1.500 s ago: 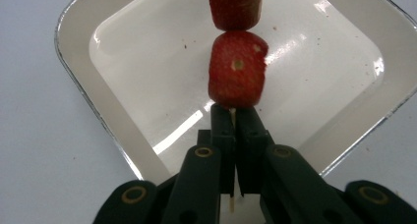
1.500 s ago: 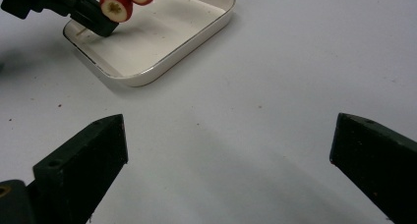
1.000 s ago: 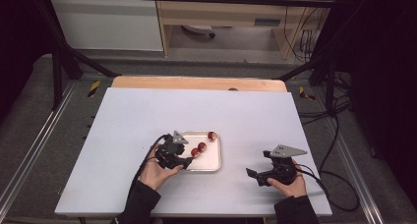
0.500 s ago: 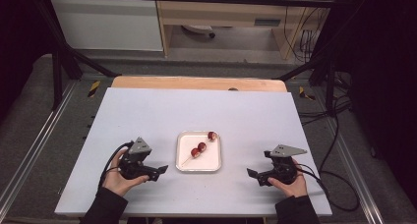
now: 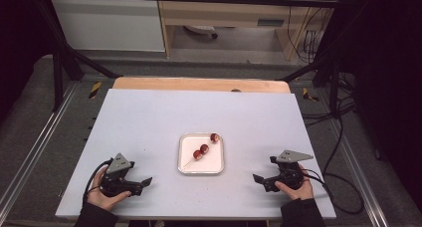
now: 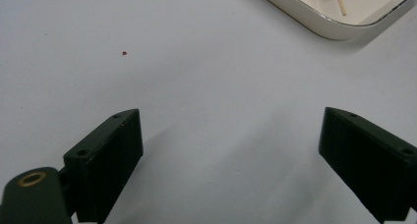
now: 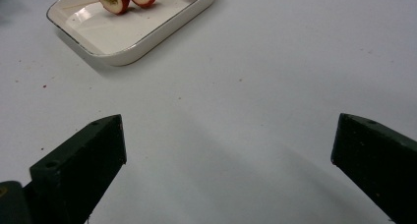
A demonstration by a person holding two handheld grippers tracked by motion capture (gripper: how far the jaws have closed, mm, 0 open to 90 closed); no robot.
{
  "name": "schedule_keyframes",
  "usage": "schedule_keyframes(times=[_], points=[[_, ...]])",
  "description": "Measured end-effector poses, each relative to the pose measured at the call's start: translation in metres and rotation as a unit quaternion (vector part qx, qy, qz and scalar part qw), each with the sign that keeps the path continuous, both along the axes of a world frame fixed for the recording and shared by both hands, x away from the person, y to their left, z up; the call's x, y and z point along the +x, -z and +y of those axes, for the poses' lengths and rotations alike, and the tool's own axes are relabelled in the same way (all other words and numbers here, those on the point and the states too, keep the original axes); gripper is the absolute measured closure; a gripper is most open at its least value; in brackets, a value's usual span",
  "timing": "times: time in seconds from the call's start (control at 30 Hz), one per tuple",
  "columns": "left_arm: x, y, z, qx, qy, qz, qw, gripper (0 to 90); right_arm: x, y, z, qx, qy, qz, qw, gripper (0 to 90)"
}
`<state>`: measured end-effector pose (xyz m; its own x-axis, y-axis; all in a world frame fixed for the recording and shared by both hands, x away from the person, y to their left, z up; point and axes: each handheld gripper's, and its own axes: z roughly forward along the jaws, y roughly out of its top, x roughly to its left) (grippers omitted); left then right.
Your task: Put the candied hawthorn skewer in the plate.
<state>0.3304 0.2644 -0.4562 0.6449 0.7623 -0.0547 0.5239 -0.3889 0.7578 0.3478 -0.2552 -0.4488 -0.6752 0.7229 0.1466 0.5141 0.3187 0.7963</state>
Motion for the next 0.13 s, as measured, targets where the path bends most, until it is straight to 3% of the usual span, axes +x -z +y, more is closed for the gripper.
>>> schedule_keyframes(times=[0.13], points=[[-0.0006,0.0000,-0.0003,-0.001,0.001,0.000,1.0000,9.6,-0.0002,-0.0003,-0.0016,-0.002,-0.003,0.000,1.0000,0.8]])
